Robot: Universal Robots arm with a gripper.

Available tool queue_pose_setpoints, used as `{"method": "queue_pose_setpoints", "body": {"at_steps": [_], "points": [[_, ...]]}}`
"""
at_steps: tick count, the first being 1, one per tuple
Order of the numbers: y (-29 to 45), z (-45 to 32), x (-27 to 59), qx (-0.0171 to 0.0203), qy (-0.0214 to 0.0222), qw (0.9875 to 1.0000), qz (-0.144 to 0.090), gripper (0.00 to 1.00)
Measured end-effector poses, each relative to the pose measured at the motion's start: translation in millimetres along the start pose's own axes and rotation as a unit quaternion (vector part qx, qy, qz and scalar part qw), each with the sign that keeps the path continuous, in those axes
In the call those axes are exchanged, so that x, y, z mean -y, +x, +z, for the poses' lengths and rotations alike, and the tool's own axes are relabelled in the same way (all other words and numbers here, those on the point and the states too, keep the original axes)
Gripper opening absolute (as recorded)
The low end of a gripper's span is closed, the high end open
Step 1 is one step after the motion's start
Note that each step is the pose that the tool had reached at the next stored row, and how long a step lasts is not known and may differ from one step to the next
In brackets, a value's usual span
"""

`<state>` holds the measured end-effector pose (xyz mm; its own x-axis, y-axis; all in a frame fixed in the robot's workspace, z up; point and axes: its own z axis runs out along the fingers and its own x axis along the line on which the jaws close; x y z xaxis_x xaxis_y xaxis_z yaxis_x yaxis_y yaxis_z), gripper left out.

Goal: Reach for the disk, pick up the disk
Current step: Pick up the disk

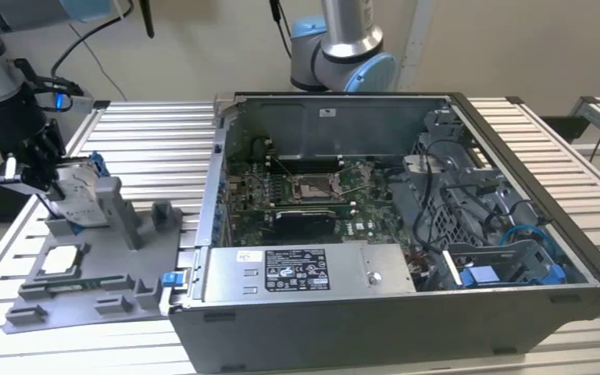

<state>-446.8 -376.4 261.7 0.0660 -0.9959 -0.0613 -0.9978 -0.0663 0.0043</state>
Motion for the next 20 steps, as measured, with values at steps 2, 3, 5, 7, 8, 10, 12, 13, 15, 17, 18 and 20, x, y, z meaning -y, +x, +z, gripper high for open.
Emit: {"method": "queue_pose_setpoints", "body": {"at_steps": [2, 3, 5, 7, 8, 10, 12, 13, 15, 17, 18, 20], "points": [[0.0, 0.0, 0.0, -0.0067, -0.0004, 1.0000, 0.000, 0.00], [0.0, 0.0, 0.0, -0.0091, -0.0006, 1.0000, 0.000, 0.00], [0.1, -0.2, 0.0, -0.0064, -0.0005, 1.0000, 0.000, 0.00], [-0.1, -0.2, -0.1, -0.0012, -0.0002, 1.0000, 0.000, 0.00], [-0.1, -0.2, 0.0, -0.0011, -0.0002, 1.0000, 0.000, 0.00], [-0.1, -0.2, -0.1, -0.0010, 0.0000, 1.0000, 0.000, 0.00], [0.0, -0.3, 0.0, -0.0010, -0.0001, 1.0000, 0.000, 0.00], [0.0, -0.3, -0.1, -0.0011, -0.0001, 1.0000, 0.000, 0.00], [-0.1, -0.7, 0.0, -0.0011, -0.0001, 1.0000, 0.000, 0.00], [-0.1, -1.0, -0.1, -0.0011, -0.0001, 1.0000, 0.000, 0.00], [-0.1, -1.2, -0.1, -0.0011, -0.0001, 1.0000, 0.000, 0.00], [-0.1, -1.5, -0.1, -0.0011, -0.0001, 1.0000, 0.000, 0.00]]}}
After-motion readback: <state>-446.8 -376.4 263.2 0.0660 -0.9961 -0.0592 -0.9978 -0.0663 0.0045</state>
